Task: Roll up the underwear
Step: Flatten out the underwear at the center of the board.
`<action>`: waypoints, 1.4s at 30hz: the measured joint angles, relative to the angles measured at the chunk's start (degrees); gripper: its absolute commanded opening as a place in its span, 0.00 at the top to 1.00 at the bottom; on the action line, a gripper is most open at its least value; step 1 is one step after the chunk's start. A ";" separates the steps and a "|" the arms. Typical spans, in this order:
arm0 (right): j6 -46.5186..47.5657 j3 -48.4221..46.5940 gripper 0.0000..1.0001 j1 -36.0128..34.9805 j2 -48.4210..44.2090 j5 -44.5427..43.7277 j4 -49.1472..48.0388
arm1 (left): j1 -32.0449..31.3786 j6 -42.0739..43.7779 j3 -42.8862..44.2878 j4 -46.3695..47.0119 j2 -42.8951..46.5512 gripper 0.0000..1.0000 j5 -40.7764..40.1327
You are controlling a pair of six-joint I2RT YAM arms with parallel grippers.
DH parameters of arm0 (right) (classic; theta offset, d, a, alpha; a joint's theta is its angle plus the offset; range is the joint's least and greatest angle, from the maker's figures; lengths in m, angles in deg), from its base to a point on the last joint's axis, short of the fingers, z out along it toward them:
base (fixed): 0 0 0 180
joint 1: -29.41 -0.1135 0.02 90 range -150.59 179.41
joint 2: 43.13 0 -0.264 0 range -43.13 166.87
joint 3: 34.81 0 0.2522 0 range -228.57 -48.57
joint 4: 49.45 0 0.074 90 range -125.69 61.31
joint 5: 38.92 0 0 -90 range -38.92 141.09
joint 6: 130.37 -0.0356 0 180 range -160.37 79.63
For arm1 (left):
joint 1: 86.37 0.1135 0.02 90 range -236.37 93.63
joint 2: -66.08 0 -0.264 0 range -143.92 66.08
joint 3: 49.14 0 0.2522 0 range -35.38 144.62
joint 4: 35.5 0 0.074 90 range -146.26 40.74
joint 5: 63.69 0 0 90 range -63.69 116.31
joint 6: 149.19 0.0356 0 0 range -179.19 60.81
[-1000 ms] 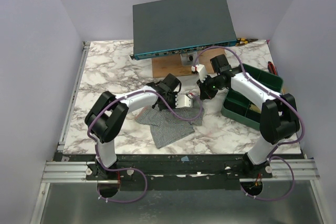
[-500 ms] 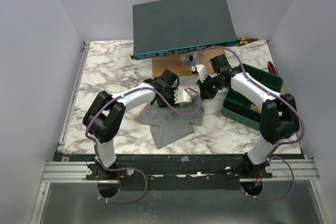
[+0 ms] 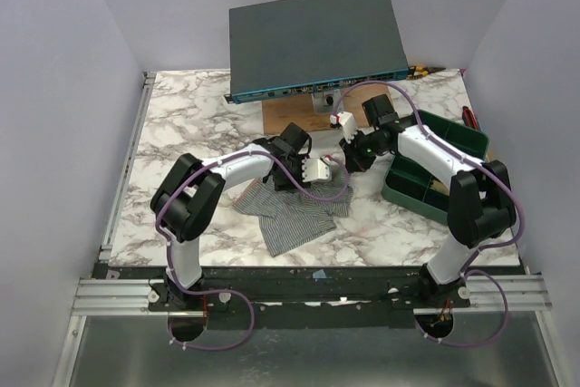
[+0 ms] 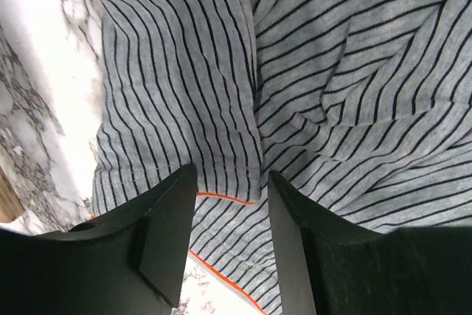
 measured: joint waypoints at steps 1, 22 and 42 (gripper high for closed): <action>0.00 0.00 0.99 0.00 0.07 0.00 0.00 | -0.11 0.04 0.13 0.00 -0.26 0.55 -0.20; 0.00 0.72 0.99 0.00 0.07 0.00 0.00 | -0.37 0.20 1.90 -0.81 -0.74 1.00 -0.48; -0.72 -1.22 0.99 0.00 -3.56 -0.04 2.14 | 4.66 -12.07 8.46 -7.80 10.86 1.00 7.93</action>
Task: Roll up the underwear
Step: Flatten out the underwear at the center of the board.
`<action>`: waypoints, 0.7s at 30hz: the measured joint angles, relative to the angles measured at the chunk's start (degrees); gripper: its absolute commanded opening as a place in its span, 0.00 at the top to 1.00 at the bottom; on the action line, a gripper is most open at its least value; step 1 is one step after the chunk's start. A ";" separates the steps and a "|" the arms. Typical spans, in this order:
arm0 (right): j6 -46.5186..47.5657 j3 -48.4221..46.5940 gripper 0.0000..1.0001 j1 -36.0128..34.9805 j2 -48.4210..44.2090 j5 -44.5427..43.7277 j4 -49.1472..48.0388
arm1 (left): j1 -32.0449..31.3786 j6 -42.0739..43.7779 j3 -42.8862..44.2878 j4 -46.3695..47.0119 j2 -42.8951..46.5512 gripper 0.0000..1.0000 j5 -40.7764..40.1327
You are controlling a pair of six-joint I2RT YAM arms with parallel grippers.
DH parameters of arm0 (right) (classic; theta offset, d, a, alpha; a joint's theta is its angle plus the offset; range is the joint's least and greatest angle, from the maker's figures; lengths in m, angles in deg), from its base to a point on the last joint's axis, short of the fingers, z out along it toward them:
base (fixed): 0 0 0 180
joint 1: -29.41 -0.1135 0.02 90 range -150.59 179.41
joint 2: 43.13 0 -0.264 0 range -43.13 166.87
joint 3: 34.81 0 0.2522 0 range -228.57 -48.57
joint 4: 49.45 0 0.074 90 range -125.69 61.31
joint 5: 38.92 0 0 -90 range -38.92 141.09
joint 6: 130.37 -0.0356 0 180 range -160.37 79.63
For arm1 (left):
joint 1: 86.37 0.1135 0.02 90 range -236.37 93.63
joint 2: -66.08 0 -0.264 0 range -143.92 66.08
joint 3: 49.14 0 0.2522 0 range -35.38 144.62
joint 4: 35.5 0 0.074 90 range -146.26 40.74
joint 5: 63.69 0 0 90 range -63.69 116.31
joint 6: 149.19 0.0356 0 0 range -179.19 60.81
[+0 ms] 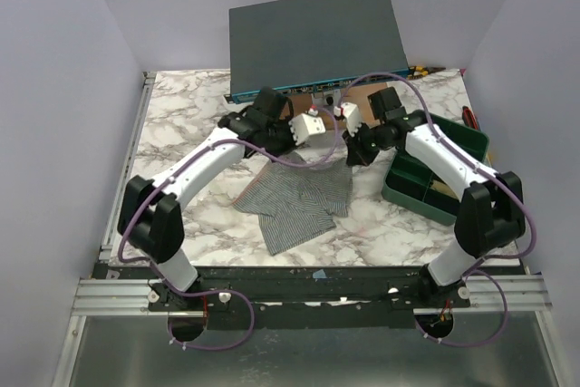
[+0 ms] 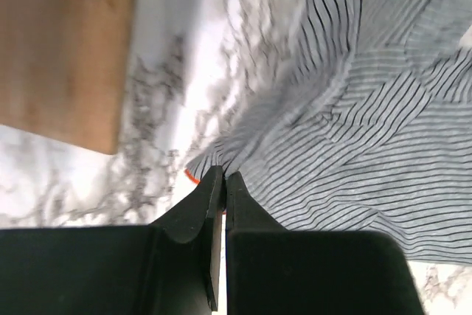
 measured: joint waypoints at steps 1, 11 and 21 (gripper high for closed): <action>-0.15 -0.90 0.99 0.00 -0.81 0.02 0.26 | 0.44 -1.27 1.36 -0.20 1.79 1.00 0.57; -0.83 -12.94 0.99 0.00 -7.48 0.02 3.76 | 1.44 -11.78 12.94 -6.14 9.42 1.00 3.56; -1.05 -18.40 0.99 0.00 -12.63 0.07 8.28 | 2.16 -16.98 15.69 -12.20 13.33 1.00 3.61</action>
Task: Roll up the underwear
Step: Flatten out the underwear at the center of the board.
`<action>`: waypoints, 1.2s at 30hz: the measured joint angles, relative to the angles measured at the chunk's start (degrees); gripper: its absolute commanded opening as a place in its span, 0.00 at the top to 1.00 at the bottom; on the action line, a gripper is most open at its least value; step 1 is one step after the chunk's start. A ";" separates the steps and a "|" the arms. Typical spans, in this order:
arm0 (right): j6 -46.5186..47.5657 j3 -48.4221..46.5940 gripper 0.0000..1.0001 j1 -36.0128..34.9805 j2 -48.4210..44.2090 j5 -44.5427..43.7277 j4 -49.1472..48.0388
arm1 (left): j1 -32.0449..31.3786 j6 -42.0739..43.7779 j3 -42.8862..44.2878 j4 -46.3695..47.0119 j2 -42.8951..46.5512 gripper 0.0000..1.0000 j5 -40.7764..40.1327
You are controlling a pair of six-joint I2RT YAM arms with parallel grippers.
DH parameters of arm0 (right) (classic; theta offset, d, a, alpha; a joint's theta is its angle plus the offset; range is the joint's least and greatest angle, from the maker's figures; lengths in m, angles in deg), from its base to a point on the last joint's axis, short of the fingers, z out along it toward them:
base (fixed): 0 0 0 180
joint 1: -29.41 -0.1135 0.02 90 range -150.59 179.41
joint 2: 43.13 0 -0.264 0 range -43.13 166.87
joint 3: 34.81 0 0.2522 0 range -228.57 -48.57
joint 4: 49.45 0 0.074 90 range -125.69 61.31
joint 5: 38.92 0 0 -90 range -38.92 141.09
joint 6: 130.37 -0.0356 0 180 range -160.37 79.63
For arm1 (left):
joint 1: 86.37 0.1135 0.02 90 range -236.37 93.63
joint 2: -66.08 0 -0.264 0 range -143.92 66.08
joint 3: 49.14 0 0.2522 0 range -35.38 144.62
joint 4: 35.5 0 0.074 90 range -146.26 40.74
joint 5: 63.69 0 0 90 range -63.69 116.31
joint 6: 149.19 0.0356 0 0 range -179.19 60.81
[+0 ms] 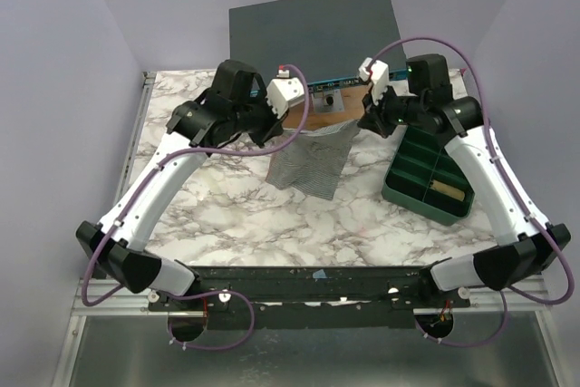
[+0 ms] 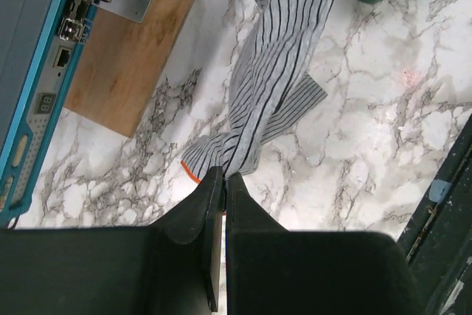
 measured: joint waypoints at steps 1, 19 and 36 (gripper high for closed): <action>0.04 -0.04 0.99 0.00 -0.79 0.00 0.79 | 0.02 -0.13 -0.50 -0.46 0.83 1.00 0.00; 5.20 -0.55 0.99 0.00 -20.22 8.02 13.07 | -8.44 2.67 -9.46 -7.87 22.43 1.00 6.82; 6.45 4.11 0.99 0.13 -25.57 14.14 19.28 | -9.81 4.07 -20.65 -10.36 32.15 1.00 17.55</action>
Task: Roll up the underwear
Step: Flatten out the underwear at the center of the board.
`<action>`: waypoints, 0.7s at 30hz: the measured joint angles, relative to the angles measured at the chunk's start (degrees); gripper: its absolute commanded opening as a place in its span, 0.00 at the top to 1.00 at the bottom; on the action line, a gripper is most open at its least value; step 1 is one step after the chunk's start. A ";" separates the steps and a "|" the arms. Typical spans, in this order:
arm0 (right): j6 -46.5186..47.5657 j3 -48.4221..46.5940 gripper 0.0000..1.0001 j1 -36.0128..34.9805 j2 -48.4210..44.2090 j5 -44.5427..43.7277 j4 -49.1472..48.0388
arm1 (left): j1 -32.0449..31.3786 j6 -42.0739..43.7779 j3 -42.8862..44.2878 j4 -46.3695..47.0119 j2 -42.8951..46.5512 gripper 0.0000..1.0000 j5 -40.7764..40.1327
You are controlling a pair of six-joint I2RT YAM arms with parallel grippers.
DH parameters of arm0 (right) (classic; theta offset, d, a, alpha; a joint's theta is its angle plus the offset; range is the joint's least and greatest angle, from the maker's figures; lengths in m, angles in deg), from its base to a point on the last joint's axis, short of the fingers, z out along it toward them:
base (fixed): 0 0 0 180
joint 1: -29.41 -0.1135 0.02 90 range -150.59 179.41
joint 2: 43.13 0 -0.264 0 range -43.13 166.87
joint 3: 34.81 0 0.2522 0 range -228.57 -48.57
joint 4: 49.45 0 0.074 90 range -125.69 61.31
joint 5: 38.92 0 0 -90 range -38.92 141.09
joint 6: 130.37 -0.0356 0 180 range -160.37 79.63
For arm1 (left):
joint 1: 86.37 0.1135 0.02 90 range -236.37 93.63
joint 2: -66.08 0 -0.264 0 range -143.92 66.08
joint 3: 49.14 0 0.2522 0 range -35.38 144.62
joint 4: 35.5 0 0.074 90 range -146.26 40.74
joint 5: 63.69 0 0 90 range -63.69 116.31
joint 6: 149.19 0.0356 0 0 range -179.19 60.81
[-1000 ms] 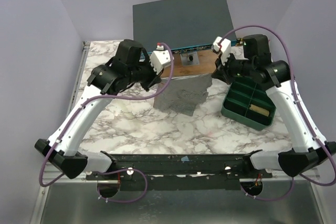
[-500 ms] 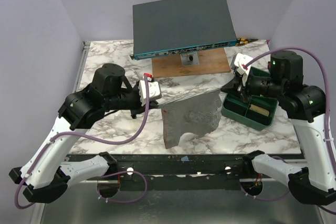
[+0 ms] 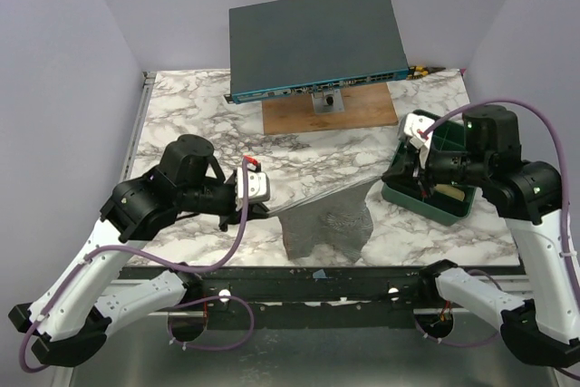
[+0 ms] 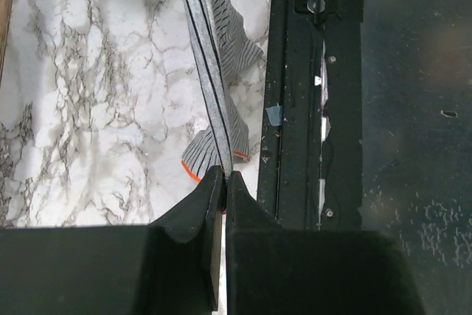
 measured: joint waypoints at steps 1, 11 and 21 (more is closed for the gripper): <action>-0.17 0.83 0.99 0.02 -0.02 -0.02 -0.09 | 0.02 -0.02 -0.57 0.15 0.24 1.00 0.02; -4.09 6.16 0.99 0.02 6.16 -2.14 -6.19 | 0.11 -2.34 -6.99 5.11 -0.39 1.00 -8.22; -6.23 6.51 0.99 0.02 18.91 -10.38 -18.56 | 6.38 -4.48 -7.89 17.20 -9.27 1.00 -22.82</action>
